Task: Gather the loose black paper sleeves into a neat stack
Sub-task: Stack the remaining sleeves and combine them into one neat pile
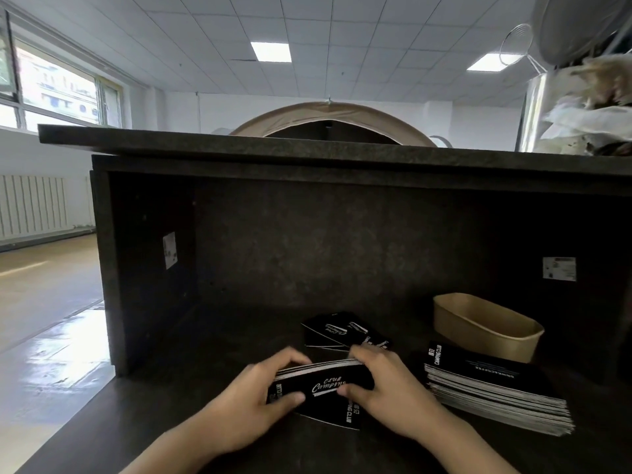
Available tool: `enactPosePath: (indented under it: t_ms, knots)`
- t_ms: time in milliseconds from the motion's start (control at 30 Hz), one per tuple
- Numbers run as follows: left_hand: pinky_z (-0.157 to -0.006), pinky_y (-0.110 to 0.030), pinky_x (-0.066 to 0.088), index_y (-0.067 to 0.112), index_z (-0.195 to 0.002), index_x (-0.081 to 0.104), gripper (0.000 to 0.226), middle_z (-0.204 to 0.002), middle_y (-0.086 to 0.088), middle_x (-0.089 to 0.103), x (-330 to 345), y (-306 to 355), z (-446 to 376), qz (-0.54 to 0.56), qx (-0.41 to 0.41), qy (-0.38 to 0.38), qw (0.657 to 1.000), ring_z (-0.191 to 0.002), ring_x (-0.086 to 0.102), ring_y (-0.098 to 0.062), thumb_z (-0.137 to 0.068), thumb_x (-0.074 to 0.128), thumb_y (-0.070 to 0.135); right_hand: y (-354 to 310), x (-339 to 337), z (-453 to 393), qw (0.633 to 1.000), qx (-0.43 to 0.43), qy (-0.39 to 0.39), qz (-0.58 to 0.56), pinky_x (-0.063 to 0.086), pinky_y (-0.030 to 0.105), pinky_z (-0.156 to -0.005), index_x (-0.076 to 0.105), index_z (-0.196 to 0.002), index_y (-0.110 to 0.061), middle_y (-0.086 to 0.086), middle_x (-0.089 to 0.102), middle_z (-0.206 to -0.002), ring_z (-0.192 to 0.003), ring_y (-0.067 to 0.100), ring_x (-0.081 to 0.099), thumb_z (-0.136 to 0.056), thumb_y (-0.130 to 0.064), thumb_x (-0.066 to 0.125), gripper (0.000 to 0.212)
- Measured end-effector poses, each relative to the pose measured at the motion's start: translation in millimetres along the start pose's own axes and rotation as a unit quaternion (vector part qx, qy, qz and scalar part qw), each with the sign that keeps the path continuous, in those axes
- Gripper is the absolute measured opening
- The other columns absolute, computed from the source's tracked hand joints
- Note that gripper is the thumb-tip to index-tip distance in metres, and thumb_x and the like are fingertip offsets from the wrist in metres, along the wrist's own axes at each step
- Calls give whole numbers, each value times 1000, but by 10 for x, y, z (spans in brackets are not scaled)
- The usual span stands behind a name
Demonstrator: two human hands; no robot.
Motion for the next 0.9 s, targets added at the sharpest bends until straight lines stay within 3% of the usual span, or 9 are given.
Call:
enactPosePath:
  t_ms: [100,233,300,367,433,533,667,767,900]
  knots:
    - [-80,-22,53,35,-98,62,21,-94,16,71,-11,-22,-69,-25,7,82,996,-91,67,0,-88,68,18,2,38,2,1000,27,3,-12,44,23,-92,44,-100,-37,-18,48,-107,-102,-1,50,-85,-37,68,28]
    - [-76,-23,53,32,-90,67,19,-86,12,72,-235,-195,-113,-7,-39,161,986,-84,68,-1,-86,70,14,-3,-23,-9,991,96,19,-90,40,17,-91,23,-130,-37,-17,41,-116,-109,2,48,-75,-47,76,77]
    - [-76,-32,56,31,-89,68,20,-84,5,73,-406,-286,-77,38,-63,212,975,-79,70,-8,-86,70,12,19,-43,8,990,108,-30,-82,40,16,-90,20,-132,-39,-18,40,-118,-109,2,49,-68,-52,79,89]
    - [-73,-34,54,33,-86,68,24,-81,3,73,-530,-336,-21,88,-74,256,960,-74,69,-8,-86,69,9,4,-19,36,991,82,-100,-43,41,18,-96,34,-131,-38,-20,43,-120,-113,0,47,-66,-55,78,81]
    - [-71,-30,51,32,-83,69,26,-75,3,72,-588,-329,19,108,-69,280,952,-69,66,-6,-86,69,6,-24,23,33,991,27,-131,8,39,19,-100,52,-123,-35,-22,47,-118,-114,-2,46,-73,-54,74,58]
    - [-66,-25,51,29,-84,70,21,-77,-1,71,-622,-237,55,125,-42,226,965,-69,66,-8,-85,71,9,-37,10,19,993,0,-106,50,38,15,-93,62,-115,-32,-17,54,-114,-107,-1,47,-83,-44,67,34]
    - [-64,-21,49,19,-86,70,12,-76,-3,67,-640,-147,121,141,9,103,985,-71,63,-12,-77,75,25,-32,-72,56,989,38,-75,118,46,24,-83,56,-116,-28,-8,53,-103,-99,10,54,-87,-39,59,31]
    - [-67,-26,48,21,-88,69,10,-78,-2,66,-567,-212,118,99,-14,40,994,-73,61,-13,-79,74,24,-56,-83,57,986,18,-44,159,45,34,-82,48,-118,-18,6,61,-108,-102,24,60,-94,-33,51,28]
    - [-73,-30,47,29,-88,65,12,-78,5,65,-432,-308,78,13,-47,26,998,-74,59,-5,-87,70,18,-3,-4,-8,984,25,-11,174,45,39,-74,38,-123,-17,8,64,-94,-90,30,63,-97,-18,41,26]
Point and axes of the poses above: each hand's wrist, its own z-axis away from the middle knuckle, its own x-axis out of the palm, y = z × x, the point moved 2 cm from there along -z, towards the middle knuckle
